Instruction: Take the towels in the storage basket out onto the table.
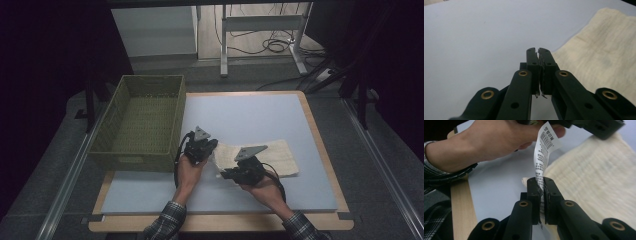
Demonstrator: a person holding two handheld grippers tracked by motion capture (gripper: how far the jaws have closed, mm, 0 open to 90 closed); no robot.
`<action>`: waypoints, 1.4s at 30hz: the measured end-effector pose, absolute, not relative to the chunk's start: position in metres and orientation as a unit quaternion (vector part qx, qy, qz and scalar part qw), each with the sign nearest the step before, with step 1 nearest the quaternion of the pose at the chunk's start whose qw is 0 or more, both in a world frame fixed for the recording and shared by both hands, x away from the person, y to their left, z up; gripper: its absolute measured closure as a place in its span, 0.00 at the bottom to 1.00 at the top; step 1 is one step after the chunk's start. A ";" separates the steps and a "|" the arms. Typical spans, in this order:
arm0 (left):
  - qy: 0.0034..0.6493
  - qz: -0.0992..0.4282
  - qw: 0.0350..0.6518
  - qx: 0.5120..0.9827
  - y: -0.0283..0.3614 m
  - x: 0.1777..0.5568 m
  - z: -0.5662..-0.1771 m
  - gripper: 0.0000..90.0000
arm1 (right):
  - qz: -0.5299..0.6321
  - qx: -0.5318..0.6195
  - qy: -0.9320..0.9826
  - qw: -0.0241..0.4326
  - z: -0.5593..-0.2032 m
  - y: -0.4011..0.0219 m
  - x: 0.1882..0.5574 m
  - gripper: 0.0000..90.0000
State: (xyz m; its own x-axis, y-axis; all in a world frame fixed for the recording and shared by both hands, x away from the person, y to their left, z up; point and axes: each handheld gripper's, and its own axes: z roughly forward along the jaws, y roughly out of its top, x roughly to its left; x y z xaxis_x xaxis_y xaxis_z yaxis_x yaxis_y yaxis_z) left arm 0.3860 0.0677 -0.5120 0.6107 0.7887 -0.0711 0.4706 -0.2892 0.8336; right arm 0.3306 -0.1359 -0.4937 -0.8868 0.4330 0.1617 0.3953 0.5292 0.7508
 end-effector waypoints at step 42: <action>0.291 0.161 0.438 0.835 -0.087 0.432 -0.495 0.97 | 0.438 0.384 0.808 0.091 -0.495 -0.293 0.325 0.93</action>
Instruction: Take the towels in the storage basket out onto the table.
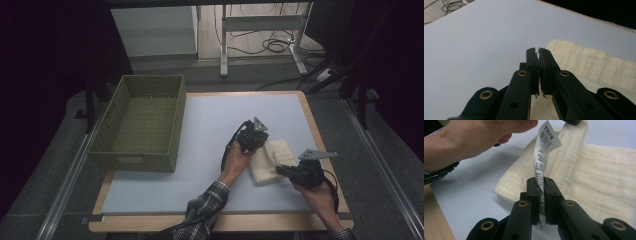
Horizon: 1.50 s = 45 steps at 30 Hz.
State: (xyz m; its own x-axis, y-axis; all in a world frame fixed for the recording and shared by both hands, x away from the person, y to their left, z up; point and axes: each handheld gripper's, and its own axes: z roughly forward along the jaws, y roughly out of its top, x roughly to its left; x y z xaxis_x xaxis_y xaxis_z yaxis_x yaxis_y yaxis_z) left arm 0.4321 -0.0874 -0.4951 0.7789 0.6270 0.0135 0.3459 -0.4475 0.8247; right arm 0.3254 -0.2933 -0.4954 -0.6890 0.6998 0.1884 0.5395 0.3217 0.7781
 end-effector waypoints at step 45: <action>0.382 0.151 0.373 0.832 0.001 0.423 -0.520 0.23 | 0.383 0.453 0.791 0.149 -0.479 -0.371 0.325 0.79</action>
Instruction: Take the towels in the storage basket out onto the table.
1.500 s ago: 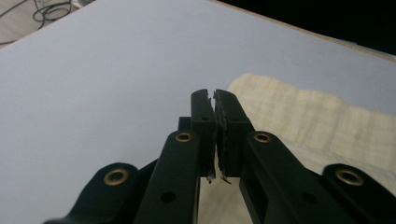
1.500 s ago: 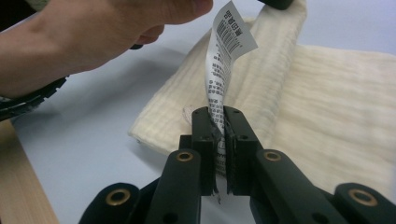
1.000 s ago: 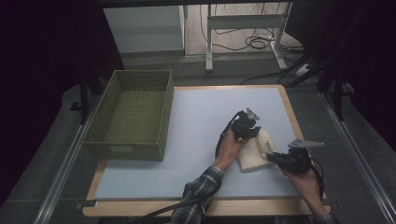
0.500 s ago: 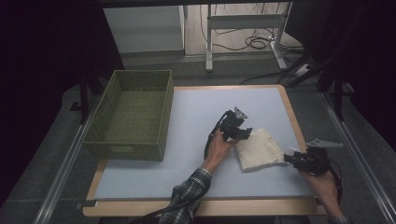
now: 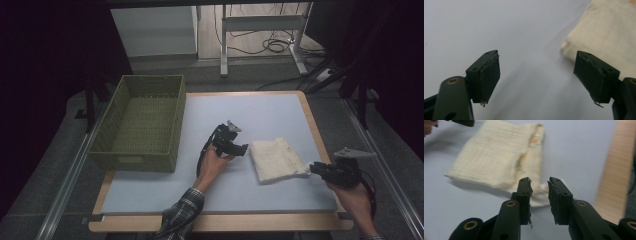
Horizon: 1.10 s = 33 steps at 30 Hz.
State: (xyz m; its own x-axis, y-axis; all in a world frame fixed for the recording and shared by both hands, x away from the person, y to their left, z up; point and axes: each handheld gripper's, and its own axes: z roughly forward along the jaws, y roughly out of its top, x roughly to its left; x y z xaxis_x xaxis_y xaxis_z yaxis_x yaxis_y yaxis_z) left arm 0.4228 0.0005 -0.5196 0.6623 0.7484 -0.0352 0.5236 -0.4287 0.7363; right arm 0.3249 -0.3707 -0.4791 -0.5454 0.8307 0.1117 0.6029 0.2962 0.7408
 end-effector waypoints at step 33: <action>0.406 0.150 0.363 0.825 0.028 0.417 -0.541 0.19 | 0.327 0.454 0.817 0.140 -0.499 -0.350 0.349 0.91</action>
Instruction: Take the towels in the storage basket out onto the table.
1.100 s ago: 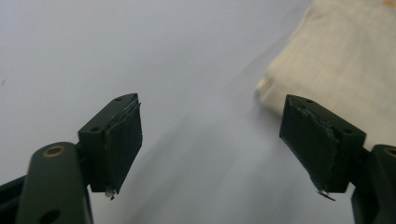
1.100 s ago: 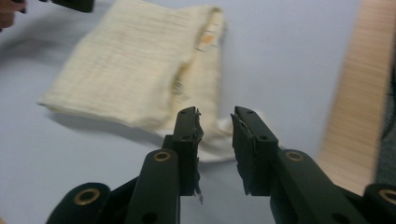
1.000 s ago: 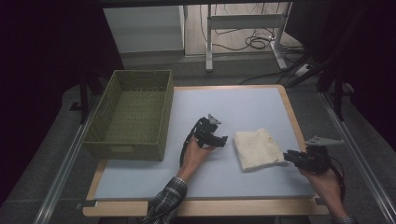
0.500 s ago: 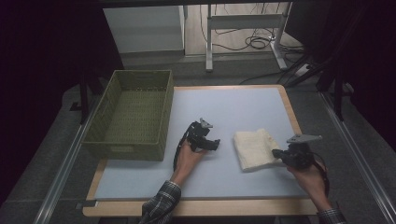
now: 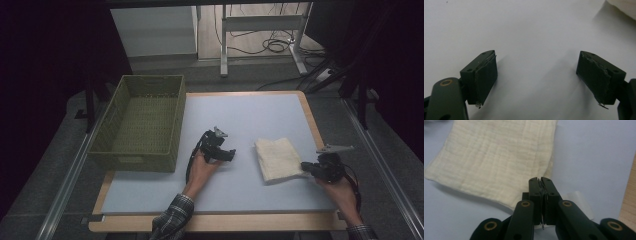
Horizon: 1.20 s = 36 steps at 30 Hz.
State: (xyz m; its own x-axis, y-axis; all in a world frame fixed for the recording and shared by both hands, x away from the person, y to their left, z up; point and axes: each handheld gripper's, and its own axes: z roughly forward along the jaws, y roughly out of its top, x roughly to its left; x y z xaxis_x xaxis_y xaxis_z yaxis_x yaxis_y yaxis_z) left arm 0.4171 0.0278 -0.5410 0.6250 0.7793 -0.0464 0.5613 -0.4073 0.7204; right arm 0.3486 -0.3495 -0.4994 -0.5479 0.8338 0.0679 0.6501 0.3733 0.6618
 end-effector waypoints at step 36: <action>0.405 0.153 0.363 0.825 0.028 0.417 -0.542 0.19 | 0.382 0.383 0.830 0.137 -0.435 -0.286 0.353 0.96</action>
State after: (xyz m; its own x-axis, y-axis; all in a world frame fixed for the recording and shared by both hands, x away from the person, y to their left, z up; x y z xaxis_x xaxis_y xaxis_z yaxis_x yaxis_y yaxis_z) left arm 0.4167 0.0277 -0.5415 0.6248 0.7797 -0.0421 0.5574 -0.4076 0.7233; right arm 0.3526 -0.2859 -0.4353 -0.6686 0.7408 0.0652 0.5314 0.4146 0.7387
